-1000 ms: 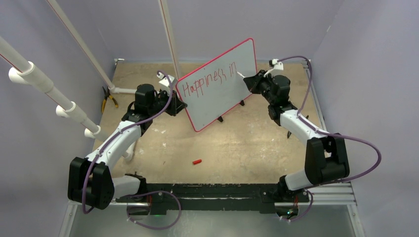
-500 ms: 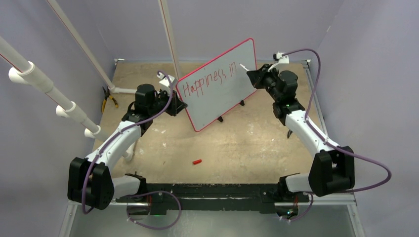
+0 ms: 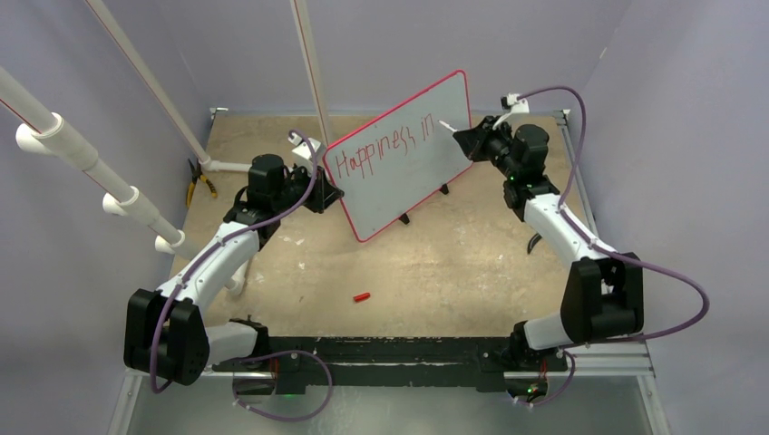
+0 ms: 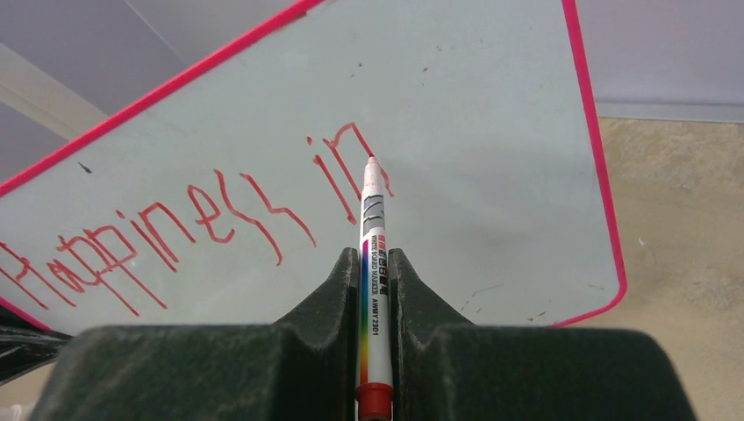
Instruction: Write a sentence on the whiteboard
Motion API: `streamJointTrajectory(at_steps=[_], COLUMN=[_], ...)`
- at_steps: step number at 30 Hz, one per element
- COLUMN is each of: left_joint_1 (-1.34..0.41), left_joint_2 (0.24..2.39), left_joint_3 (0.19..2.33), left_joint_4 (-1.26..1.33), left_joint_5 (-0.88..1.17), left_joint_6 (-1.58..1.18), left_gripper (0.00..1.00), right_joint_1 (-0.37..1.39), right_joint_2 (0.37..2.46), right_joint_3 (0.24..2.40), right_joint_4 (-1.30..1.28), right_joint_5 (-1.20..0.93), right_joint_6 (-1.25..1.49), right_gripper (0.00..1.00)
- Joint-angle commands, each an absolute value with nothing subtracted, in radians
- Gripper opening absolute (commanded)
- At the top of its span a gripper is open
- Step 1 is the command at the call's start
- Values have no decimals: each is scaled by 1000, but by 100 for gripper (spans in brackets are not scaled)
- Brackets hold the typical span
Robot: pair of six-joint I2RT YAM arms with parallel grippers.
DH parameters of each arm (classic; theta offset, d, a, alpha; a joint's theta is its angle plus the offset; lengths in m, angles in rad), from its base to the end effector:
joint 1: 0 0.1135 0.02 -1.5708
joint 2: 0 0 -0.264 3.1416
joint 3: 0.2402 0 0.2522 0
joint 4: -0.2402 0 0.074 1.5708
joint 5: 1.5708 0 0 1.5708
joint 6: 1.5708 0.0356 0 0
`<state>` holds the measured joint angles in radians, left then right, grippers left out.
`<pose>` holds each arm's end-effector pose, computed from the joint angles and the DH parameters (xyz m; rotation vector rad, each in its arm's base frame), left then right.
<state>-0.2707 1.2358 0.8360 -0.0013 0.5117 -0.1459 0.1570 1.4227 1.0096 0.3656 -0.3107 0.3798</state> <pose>0.2641 -0.0914 0.2817 0.4632 1.9438 -0.7735 0.3314 0.0635 0.3261 -0.0610 1.6560 0.6619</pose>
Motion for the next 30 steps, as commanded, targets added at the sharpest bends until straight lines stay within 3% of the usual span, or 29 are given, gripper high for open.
streamJointTrajectory(at_steps=[1, 21, 30], left_joint_1=[-286, -287, -288], left_joint_2=[1227, 1224, 1229], left_joint_3=[841, 843, 846], left_joint_4=[2, 2, -30], left_joint_5=[511, 506, 502], left_joint_6=[-117, -114, -121], left_gripper=[0, 0, 0], right_joint_1=[151, 148, 201], right_joint_2=[1440, 1456, 1302], right_joint_3=[1068, 1068, 808], right_joint_4=[428, 437, 520], right_joint_5=[-362, -311, -460], right_joint_6=[372, 390, 444], right_gripper=[0, 0, 0])
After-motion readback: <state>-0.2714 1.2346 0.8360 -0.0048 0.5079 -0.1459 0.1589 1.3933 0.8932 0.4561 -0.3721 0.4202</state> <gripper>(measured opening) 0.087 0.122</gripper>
